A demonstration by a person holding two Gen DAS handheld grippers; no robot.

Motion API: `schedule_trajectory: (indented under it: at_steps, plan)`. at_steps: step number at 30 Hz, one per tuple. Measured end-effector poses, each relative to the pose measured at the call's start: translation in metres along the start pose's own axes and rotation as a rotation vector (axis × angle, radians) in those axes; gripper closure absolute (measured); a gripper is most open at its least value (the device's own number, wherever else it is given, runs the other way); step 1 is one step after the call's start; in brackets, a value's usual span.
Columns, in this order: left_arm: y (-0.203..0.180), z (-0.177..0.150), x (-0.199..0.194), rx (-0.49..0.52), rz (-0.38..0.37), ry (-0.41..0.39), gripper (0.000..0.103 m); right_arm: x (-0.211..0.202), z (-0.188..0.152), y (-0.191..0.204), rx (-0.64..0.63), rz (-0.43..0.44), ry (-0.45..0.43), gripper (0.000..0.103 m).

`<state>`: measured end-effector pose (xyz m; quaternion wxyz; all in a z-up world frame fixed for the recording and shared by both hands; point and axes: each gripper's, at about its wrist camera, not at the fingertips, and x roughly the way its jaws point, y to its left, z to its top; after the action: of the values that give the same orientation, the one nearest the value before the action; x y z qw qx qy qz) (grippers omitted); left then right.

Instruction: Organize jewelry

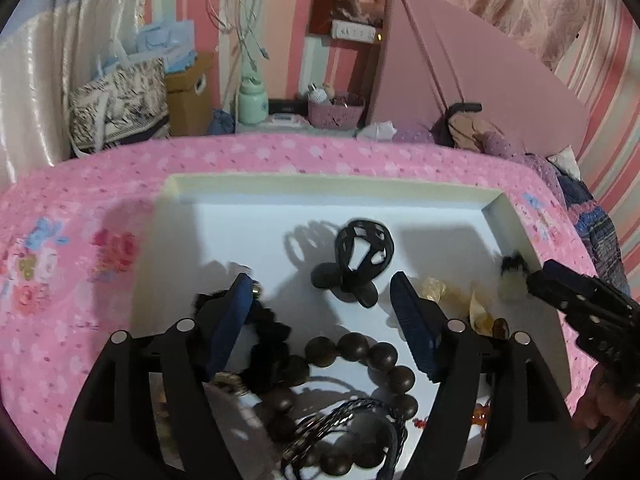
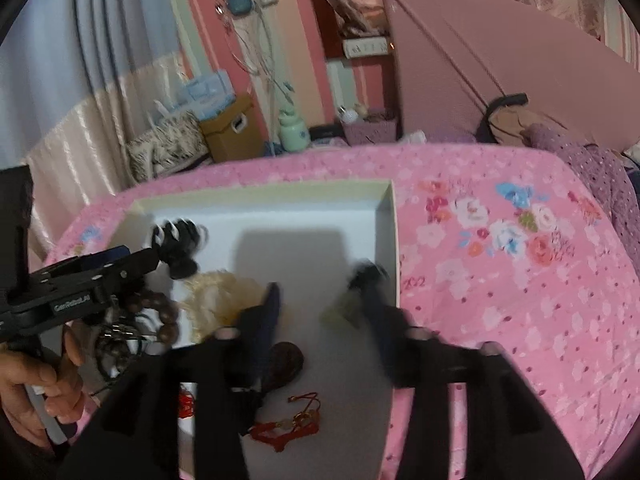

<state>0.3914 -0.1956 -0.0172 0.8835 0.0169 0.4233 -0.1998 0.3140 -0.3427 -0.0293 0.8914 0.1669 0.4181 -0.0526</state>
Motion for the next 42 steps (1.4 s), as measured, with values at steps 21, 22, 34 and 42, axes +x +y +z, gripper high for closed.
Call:
schedule_trajectory:
  at_steps: [21, 22, 34, 42]
  plan:
    - [0.055, -0.117, -0.176, 0.002, 0.257, -0.363, 0.006, -0.111, -0.083, 0.057, -0.182, -0.126, -0.12, 0.04]
    - [0.056, -0.124, -0.179, 0.0, 0.266, -0.364, 0.006, -0.121, -0.093, 0.061, -0.189, -0.12, -0.142, 0.04]
    - [0.053, -0.234, -0.272, -0.032, 0.236, -0.411, 0.003, -0.201, -0.187, 0.062, -0.118, -0.021, -0.21, 0.024]
    - [0.043, -0.247, -0.259, 0.011, 0.325, -0.41, 0.003, -0.221, -0.205, 0.049, -0.107, -0.035, -0.298, 0.018]
